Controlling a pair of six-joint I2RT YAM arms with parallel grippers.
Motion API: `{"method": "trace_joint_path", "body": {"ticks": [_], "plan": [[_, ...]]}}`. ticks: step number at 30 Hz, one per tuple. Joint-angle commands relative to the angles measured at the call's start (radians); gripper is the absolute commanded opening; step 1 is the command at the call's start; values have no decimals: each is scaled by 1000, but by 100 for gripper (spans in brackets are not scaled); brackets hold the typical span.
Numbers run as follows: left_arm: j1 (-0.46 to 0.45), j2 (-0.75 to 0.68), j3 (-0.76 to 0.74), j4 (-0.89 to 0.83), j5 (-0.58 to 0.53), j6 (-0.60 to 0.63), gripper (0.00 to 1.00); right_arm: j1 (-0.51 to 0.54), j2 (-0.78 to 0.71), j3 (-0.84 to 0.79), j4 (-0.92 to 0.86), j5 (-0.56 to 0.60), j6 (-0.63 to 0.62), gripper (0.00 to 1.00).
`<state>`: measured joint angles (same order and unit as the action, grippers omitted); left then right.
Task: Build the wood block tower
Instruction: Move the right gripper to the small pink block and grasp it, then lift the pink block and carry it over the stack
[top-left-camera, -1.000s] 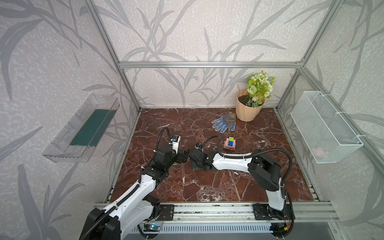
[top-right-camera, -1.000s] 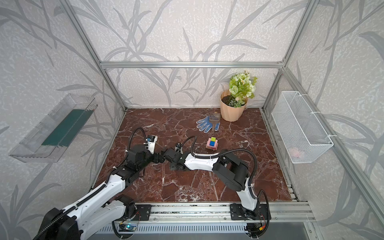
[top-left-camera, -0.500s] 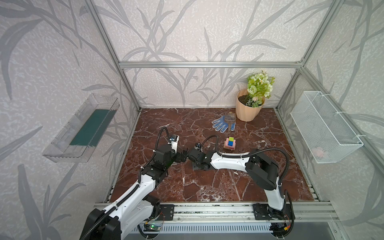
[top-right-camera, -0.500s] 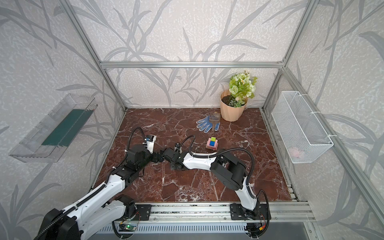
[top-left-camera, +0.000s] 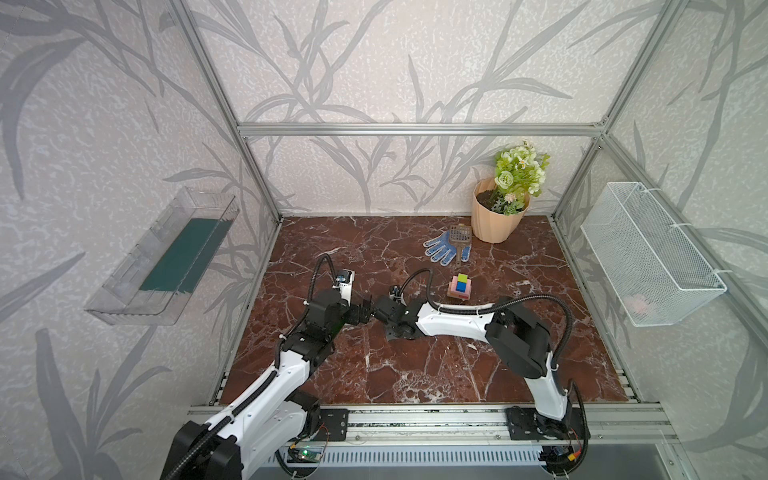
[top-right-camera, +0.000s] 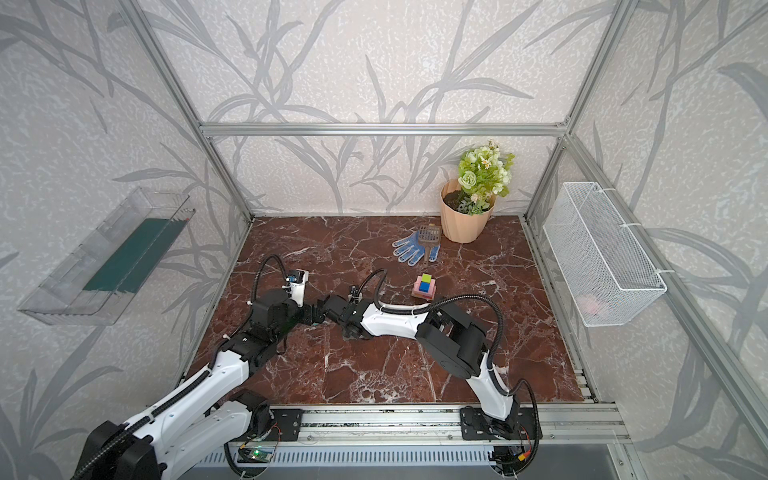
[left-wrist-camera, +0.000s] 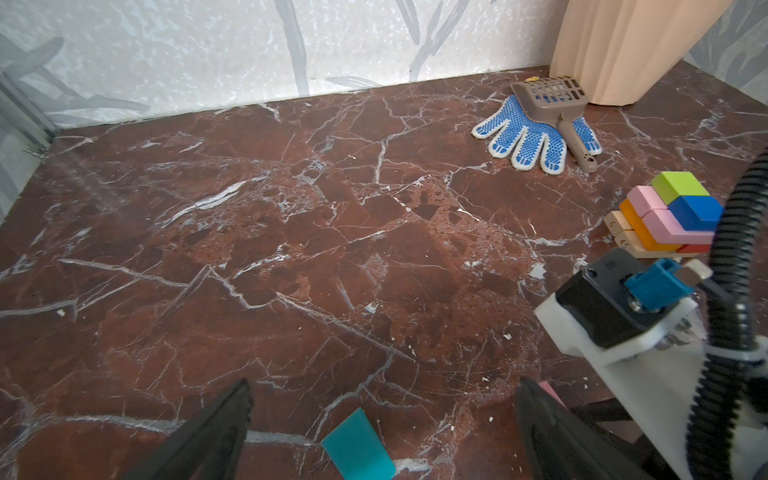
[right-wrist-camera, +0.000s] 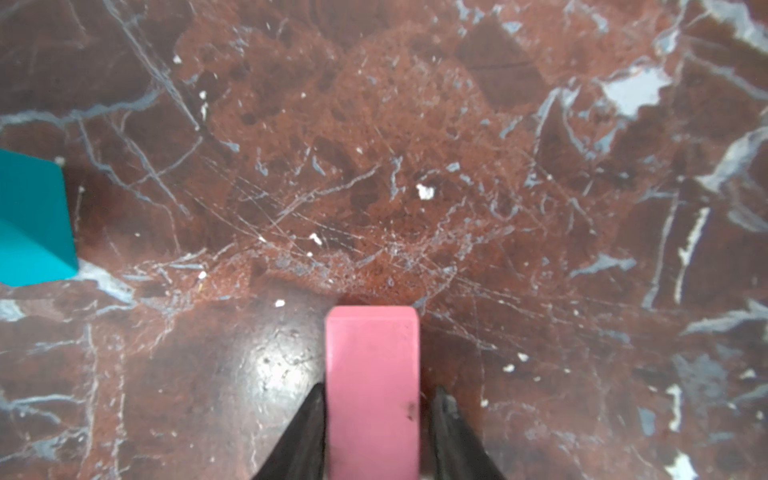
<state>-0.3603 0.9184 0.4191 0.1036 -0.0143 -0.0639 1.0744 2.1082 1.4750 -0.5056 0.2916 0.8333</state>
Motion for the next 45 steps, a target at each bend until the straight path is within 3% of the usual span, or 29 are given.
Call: {"method": "trace_joint_path", "body": {"ticks": [1,13,19,26,35,41,45], "plan": [[-17,-17,-8,18,46,1,99,10,50,46,-47,11,-17,40],[-17,-16,-9,18,68,8,99,6,12,50,-98,75,-16,19],[-17,-12,-6,18,86,10,99,-13,-125,-40,-77,87,-16,16],[-17,4,3,12,122,19,99,-45,-341,-200,-47,186,-23,16],[-18,8,6,11,134,22,99,-172,-614,-379,-35,278,-32,16],[-19,17,10,9,135,24,99,-310,-769,-499,13,175,-38,16],[-19,32,19,4,145,27,99,-376,-832,-543,7,176,-49,16]]}}
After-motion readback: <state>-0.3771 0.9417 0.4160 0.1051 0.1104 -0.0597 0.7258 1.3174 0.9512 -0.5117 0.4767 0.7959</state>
